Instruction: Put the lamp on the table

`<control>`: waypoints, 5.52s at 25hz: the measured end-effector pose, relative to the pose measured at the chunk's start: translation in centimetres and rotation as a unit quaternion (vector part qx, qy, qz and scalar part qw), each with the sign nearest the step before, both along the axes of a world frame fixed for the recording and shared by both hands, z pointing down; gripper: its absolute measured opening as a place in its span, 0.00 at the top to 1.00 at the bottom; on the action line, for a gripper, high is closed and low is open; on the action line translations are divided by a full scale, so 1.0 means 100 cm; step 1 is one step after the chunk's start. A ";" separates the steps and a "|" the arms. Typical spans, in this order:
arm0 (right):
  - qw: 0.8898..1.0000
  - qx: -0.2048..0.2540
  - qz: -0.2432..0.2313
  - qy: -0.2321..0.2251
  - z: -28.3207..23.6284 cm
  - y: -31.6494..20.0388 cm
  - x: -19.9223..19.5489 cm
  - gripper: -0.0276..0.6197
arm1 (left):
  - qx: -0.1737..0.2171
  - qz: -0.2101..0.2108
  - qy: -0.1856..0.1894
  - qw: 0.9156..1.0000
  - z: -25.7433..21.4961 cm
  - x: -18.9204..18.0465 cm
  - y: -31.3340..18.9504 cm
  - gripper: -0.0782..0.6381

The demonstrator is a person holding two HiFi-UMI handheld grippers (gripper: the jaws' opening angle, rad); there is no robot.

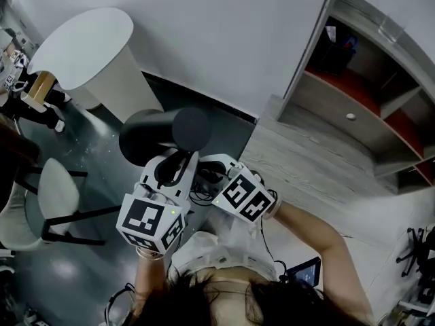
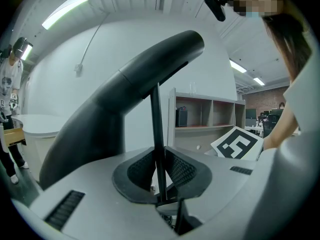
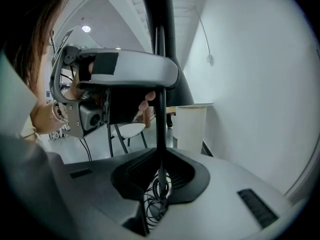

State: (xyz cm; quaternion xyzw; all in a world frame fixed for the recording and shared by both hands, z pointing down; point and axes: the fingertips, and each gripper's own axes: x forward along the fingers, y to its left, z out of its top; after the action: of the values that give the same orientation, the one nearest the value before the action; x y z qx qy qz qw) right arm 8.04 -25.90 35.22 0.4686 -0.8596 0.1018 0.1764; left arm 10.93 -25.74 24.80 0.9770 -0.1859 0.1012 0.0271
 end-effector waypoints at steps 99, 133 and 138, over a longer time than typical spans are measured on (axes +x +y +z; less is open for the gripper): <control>0.962 -0.017 0.274 0.015 0.021 0.179 0.315 0.87 | 0.006 0.266 -0.014 0.964 0.018 0.302 0.198 0.81; 0.955 -0.020 0.294 -0.015 0.045 0.192 0.334 0.87 | -0.002 0.299 -0.042 0.953 0.042 0.325 0.215 0.81; 0.957 -0.020 0.288 -0.020 0.047 0.193 0.337 0.87 | -0.007 0.294 -0.039 0.955 0.042 0.329 0.215 0.81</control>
State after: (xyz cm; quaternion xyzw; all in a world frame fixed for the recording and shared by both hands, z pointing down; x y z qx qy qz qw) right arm 41.76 -6.65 39.89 0.6906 -0.6894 0.1742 0.1317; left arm 43.83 -4.26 29.00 0.9835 0.1093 0.1442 -0.0042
